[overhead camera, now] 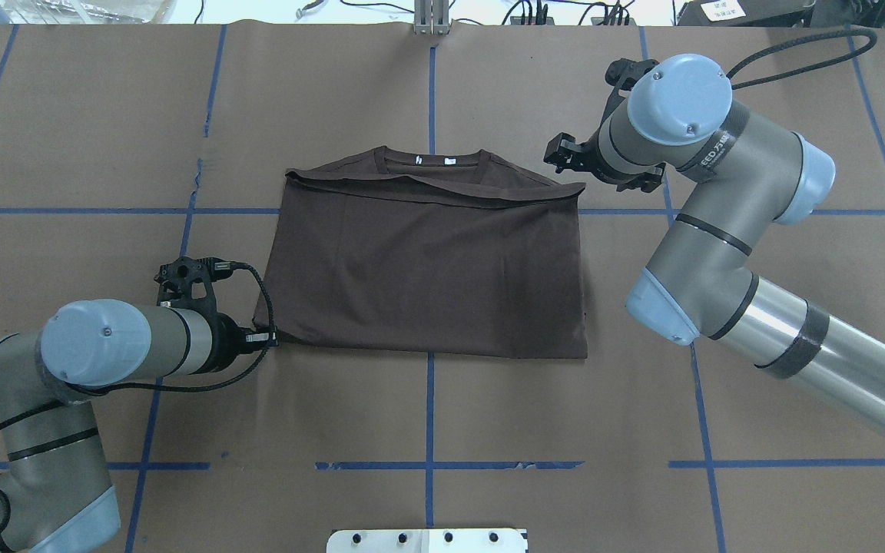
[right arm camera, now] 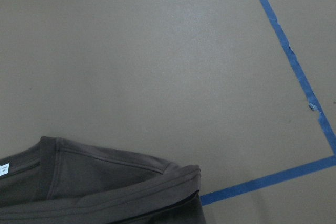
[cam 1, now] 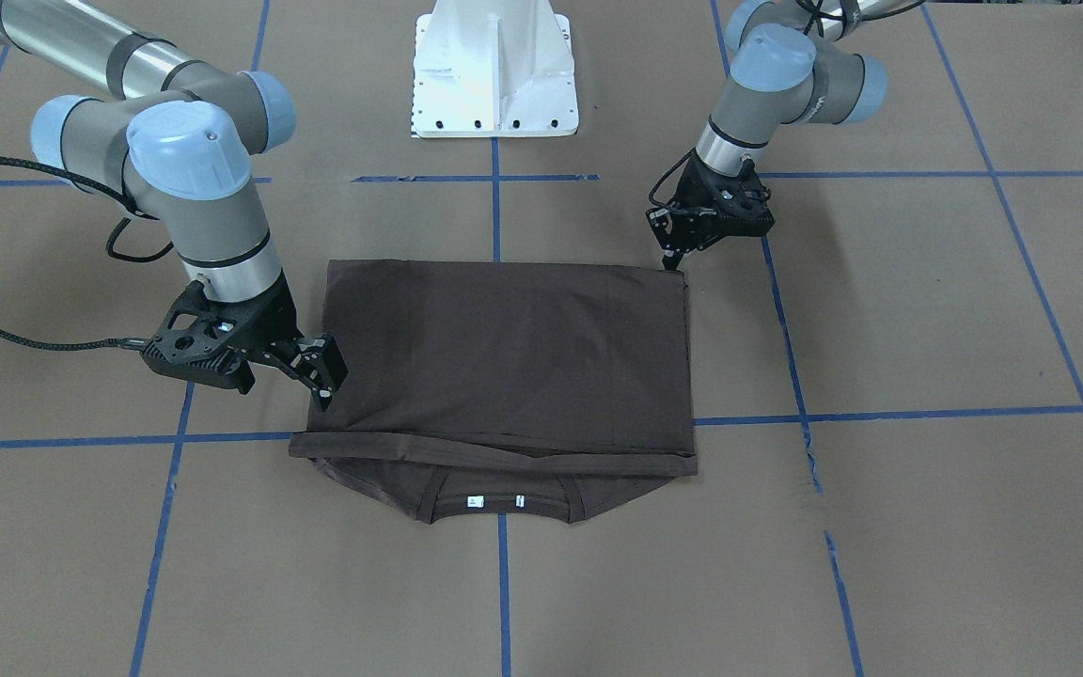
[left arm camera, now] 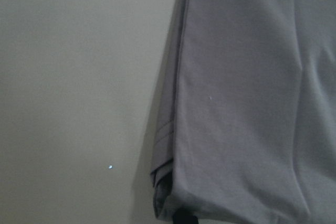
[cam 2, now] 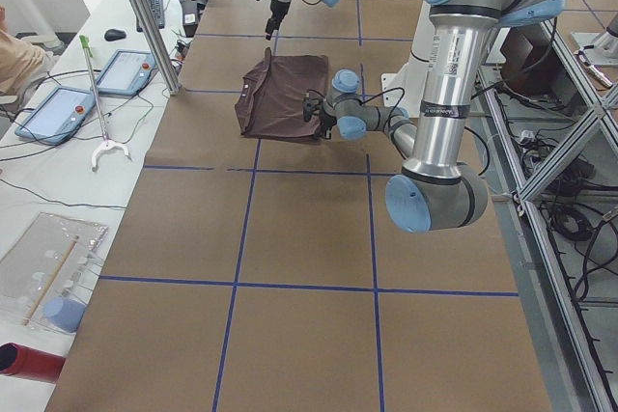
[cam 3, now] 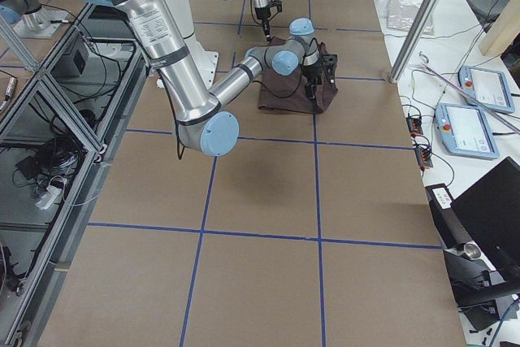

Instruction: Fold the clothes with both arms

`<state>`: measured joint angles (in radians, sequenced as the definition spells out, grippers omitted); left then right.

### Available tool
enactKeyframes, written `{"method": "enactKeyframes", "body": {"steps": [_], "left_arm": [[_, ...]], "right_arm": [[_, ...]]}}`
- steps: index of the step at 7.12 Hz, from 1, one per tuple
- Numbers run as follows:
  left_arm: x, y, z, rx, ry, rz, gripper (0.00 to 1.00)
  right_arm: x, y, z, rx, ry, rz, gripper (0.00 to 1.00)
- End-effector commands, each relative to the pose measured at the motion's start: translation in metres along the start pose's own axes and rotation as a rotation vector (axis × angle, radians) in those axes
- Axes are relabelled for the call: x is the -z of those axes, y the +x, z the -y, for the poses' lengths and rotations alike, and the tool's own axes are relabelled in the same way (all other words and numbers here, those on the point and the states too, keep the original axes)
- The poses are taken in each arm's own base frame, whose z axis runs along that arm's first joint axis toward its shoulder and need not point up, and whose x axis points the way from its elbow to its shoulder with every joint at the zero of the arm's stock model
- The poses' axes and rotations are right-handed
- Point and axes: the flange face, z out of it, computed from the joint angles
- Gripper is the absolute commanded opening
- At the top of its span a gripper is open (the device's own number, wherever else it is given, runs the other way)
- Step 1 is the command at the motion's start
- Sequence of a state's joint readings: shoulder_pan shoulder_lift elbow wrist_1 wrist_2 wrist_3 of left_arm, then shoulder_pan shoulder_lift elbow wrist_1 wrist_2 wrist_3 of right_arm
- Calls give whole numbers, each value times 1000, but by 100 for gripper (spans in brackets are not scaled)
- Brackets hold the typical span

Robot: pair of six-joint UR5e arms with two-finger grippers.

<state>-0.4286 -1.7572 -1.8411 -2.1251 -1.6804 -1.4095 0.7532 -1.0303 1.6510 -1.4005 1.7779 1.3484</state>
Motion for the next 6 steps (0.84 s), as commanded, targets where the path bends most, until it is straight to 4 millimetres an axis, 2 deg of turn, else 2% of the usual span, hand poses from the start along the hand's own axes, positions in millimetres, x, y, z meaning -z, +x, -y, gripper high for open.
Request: {"method": "enactKeyframes", "body": {"steps": [1, 2, 3, 4, 6], "left_arm": [[6, -1, 7, -35, 13, -5, 0], [9, 0, 8, -73, 10, -8, 59], [9, 4, 8, -73, 7, -14, 67], [8, 2, 10, -69, 14, -8, 67], [9, -8, 31, -40, 46, 12, 60]], "right_arm": [[0, 0, 0, 0, 2, 0, 100], [0, 0, 0, -1, 2, 0, 100], [2, -1, 0, -1, 2, 3, 100], [2, 0, 0, -1, 2, 3, 100], [1, 1, 0, -1, 3, 1, 100]]}}
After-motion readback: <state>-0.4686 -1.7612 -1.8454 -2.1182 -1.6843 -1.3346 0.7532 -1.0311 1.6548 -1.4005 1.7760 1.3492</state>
